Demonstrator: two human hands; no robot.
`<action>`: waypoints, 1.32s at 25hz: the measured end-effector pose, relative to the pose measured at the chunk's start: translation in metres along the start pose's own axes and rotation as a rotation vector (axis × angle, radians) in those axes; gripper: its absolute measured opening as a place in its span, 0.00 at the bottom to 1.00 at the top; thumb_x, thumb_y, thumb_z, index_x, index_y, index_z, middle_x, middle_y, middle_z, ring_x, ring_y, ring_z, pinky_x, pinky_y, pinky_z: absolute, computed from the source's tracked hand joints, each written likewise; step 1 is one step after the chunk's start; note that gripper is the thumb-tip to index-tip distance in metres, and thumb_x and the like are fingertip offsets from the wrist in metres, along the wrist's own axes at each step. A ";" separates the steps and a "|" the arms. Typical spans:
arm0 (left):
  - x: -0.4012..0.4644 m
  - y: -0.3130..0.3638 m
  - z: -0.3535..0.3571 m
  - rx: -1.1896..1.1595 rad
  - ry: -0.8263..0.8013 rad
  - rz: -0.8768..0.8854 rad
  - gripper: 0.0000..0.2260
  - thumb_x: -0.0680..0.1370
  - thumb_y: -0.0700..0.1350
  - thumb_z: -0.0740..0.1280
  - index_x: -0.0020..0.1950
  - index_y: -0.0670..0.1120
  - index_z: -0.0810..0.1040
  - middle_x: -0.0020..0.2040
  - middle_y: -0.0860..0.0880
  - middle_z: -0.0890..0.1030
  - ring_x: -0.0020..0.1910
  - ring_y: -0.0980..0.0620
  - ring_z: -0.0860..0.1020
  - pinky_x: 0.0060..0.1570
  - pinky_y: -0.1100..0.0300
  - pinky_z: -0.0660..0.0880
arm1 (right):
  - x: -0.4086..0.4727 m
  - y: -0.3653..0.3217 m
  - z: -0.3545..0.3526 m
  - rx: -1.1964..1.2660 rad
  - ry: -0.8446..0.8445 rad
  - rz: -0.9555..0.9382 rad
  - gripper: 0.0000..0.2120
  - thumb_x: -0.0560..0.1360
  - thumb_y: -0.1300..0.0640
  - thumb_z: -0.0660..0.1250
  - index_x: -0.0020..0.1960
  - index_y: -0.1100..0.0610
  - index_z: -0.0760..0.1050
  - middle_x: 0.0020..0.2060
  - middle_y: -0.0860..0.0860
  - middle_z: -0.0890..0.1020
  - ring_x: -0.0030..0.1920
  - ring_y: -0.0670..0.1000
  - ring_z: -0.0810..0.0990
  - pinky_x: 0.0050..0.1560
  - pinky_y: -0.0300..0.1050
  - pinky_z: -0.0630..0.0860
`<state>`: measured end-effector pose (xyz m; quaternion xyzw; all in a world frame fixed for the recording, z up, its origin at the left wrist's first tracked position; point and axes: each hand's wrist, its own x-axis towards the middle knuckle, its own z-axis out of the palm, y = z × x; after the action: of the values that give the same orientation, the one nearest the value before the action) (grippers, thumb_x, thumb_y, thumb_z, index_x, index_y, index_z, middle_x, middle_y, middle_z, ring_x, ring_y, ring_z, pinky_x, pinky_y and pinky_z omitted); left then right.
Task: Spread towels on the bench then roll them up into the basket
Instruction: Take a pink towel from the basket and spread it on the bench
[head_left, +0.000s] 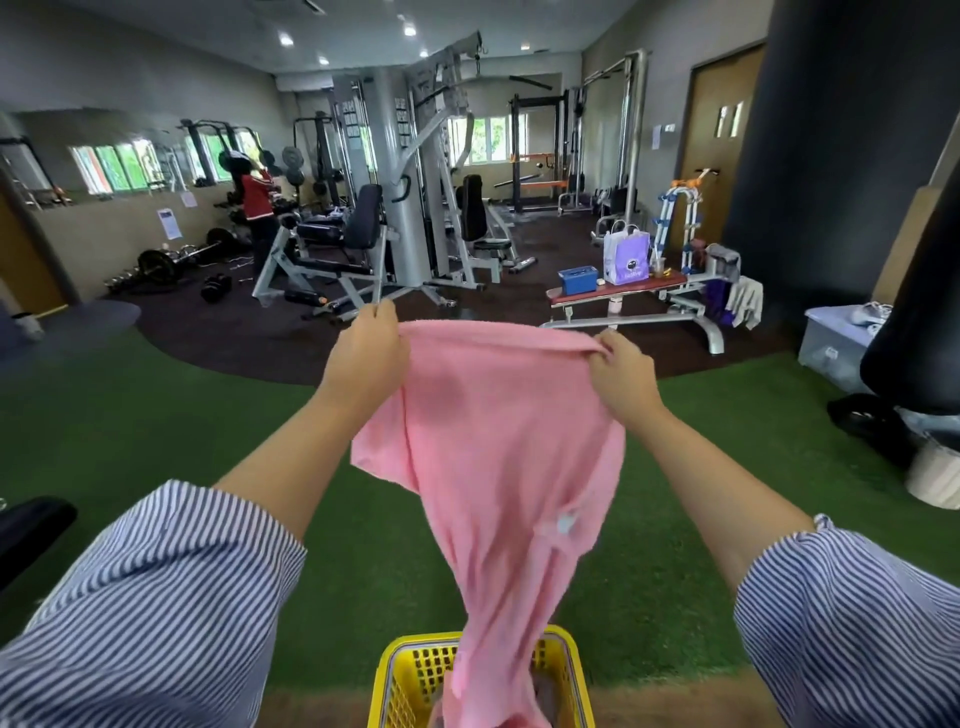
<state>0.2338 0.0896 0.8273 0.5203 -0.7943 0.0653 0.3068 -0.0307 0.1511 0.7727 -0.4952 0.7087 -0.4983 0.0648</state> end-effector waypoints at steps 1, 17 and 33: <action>0.000 -0.003 0.001 -0.018 -0.008 -0.074 0.11 0.78 0.34 0.56 0.59 0.34 0.69 0.55 0.33 0.74 0.52 0.32 0.74 0.46 0.47 0.67 | -0.001 -0.006 -0.004 0.033 -0.007 -0.017 0.07 0.75 0.57 0.62 0.42 0.59 0.75 0.37 0.54 0.79 0.38 0.55 0.73 0.36 0.47 0.62; 0.011 0.075 0.031 -0.324 0.168 -0.273 0.15 0.83 0.45 0.49 0.62 0.36 0.65 0.52 0.33 0.76 0.50 0.32 0.76 0.46 0.44 0.72 | 0.014 0.095 -0.121 -0.223 0.238 0.370 0.08 0.77 0.66 0.52 0.53 0.62 0.68 0.46 0.62 0.75 0.41 0.59 0.75 0.35 0.47 0.70; 0.066 0.447 0.193 -0.896 -0.226 -0.052 0.10 0.82 0.40 0.51 0.56 0.41 0.70 0.54 0.39 0.77 0.51 0.42 0.74 0.43 0.57 0.63 | 0.118 0.233 -0.322 -0.446 0.270 -0.075 0.13 0.81 0.56 0.55 0.48 0.63 0.73 0.45 0.64 0.74 0.48 0.62 0.72 0.48 0.54 0.70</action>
<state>-0.2521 0.1569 0.8053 0.3603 -0.7594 -0.3492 0.4142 -0.4266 0.2709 0.8004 -0.4523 0.7844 -0.3933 -0.1594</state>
